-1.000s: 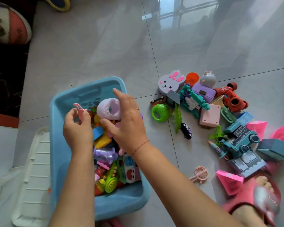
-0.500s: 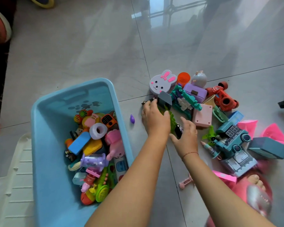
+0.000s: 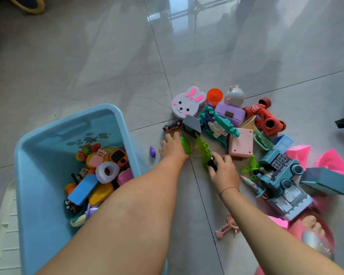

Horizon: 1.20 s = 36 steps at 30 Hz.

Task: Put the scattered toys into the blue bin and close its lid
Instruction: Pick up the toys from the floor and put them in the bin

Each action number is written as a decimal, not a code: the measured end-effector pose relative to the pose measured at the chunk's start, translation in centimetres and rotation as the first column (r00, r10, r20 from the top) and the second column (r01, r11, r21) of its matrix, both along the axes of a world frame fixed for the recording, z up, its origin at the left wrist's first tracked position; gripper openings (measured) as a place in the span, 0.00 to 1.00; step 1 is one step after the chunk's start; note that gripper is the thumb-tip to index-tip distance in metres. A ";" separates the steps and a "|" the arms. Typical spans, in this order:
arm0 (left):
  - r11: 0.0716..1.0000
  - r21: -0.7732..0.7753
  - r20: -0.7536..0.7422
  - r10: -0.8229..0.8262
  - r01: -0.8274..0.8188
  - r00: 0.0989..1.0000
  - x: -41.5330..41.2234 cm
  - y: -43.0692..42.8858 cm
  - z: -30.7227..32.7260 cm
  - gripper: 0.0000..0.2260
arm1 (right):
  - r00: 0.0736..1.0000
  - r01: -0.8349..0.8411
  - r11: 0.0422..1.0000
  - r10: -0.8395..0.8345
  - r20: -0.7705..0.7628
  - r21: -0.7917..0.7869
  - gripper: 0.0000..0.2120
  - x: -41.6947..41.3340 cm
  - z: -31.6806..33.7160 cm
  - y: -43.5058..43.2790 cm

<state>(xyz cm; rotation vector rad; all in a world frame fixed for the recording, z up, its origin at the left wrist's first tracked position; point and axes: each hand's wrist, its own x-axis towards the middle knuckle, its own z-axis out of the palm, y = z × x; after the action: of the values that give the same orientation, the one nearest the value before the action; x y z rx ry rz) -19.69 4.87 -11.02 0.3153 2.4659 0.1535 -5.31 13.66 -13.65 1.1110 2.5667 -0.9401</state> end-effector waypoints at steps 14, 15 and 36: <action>0.824 0.477 -0.127 0.411 -0.307 0.903 6.4 0.0 7.1 0.37 | 0.805 0.406 0.895 -0.445 -0.392 -0.184 0.21 2.1 6.6 -1.9; 0.786 0.551 -0.164 0.432 -0.281 0.887 6.3 -0.5 9.0 0.37 | 0.776 0.402 0.892 -0.452 -0.440 -0.207 0.21 1.4 8.0 -2.1; 0.662 0.726 -0.434 0.653 -0.188 0.621 6.8 -7.8 17.2 0.29 | 0.851 0.105 0.993 -0.118 -0.512 -0.055 0.24 -1.7 11.9 -3.7</action>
<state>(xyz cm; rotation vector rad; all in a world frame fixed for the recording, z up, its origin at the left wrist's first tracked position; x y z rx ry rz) -12.86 -2.97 6.13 -0.0315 3.1062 1.3365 -7.03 9.91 -1.74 1.1343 2.9063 -1.4712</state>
